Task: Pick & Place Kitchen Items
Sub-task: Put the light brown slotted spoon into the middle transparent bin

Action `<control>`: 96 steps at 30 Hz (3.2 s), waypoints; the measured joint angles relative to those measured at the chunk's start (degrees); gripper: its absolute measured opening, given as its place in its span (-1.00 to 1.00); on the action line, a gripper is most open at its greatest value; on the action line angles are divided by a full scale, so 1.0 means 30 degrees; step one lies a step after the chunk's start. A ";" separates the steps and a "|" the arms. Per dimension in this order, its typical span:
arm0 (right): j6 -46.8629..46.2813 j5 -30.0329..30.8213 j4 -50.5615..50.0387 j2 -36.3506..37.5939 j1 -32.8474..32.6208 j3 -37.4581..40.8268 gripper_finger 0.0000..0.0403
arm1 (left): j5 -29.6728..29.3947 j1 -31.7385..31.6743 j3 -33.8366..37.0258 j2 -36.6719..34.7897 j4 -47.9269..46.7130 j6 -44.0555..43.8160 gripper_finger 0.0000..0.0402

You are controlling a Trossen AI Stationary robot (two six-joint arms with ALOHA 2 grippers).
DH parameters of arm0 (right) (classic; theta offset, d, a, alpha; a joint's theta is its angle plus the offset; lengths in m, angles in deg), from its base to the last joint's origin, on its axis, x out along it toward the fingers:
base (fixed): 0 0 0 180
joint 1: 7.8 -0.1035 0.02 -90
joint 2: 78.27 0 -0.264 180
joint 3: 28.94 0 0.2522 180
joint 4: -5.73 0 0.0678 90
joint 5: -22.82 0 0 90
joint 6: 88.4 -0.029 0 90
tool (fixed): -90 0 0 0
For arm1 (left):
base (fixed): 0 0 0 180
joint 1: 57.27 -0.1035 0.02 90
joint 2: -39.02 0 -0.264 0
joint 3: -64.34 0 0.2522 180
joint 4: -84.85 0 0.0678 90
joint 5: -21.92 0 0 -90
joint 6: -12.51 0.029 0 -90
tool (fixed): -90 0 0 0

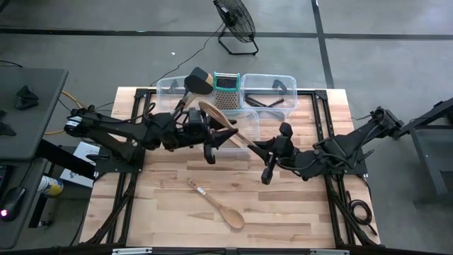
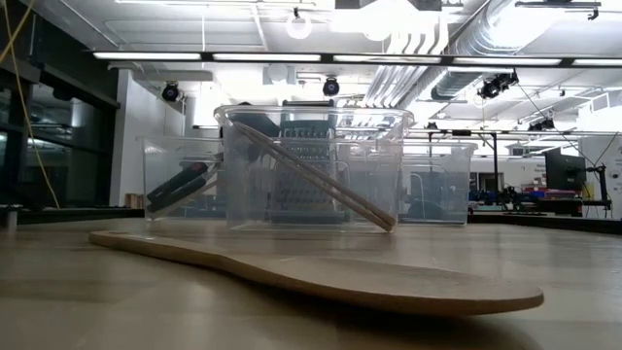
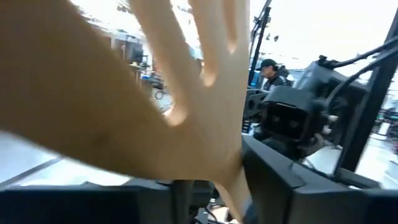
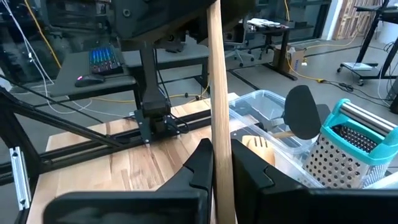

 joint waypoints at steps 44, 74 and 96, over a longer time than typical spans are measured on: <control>-0.9671 0.1187 -0.9412 0.2761 -0.2419 0.0007 -0.05 | 0.2694 -0.4569 0.0053 -0.0240 -0.6778 -0.2621 -0.91; -1.5823 0.2486 -1.3604 0.2747 -0.2412 0.1903 -0.05 | 0.2158 -0.7344 0.4656 -0.0543 -0.4501 -0.6911 -0.91; -1.6256 0.2589 -1.3325 0.2747 -0.2412 0.2047 -0.05 | -0.2932 -0.5829 0.4641 0.2560 -0.5377 -1.4518 -0.91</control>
